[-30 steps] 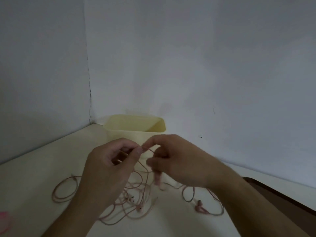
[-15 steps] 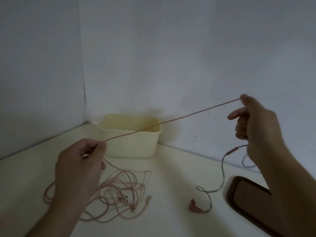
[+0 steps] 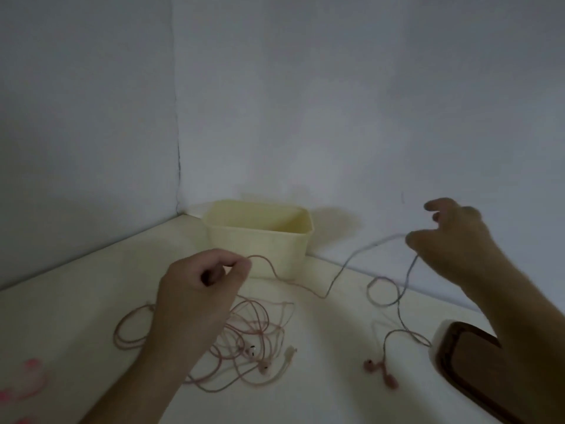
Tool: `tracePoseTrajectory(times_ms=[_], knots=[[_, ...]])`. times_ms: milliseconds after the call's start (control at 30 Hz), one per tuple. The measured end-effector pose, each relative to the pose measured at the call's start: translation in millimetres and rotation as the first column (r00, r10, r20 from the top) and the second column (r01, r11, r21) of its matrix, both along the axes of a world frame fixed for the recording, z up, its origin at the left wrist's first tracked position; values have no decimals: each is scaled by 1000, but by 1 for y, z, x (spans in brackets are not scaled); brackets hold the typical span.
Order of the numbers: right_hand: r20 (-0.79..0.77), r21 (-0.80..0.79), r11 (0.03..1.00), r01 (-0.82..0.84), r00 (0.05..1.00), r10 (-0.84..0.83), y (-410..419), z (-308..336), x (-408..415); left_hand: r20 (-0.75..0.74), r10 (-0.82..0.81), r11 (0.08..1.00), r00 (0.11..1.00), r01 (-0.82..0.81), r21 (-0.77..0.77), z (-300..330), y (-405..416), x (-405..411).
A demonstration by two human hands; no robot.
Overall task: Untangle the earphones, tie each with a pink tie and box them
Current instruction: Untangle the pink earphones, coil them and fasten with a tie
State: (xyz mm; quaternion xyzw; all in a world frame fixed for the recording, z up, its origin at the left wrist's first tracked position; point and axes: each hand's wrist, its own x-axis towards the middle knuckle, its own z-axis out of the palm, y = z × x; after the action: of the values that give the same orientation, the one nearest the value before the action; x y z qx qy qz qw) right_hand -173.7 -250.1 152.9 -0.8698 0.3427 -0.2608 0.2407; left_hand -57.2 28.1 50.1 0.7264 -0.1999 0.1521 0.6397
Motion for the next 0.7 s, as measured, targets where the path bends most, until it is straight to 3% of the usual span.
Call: tracePoseTrajectory(times_ms=[100,167,233,367,467,533,633,700], knots=[[-95,-87,923,-376,925,368,49,-20,4,92,-54,995,994,46,94,-2,-8,-10],[-205,31,776,-630,756,621,82,-31,10,140,-111,983,984,88,160,-5,-14,-15],[-303,69,664,-745,618,725,101,-49,22,136,-153,967,979,120,227,-9,-17,-15],[-302,53,734,-677,690,658,104,-58,43,130,-205,941,970,158,300,-16,-4,-2],[-206,126,828,-546,802,560,87,-56,47,-42,-173,960,984,178,214,-17,19,19],[-250,37,916,-399,884,395,69,-58,48,-132,-33,982,991,57,181,-21,34,42],[-397,-68,977,-204,904,162,47,-69,58,-151,223,908,963,-149,392,-31,58,76],[-504,-120,973,-197,857,111,43,-80,64,-215,271,826,938,-112,552,-43,71,87]])
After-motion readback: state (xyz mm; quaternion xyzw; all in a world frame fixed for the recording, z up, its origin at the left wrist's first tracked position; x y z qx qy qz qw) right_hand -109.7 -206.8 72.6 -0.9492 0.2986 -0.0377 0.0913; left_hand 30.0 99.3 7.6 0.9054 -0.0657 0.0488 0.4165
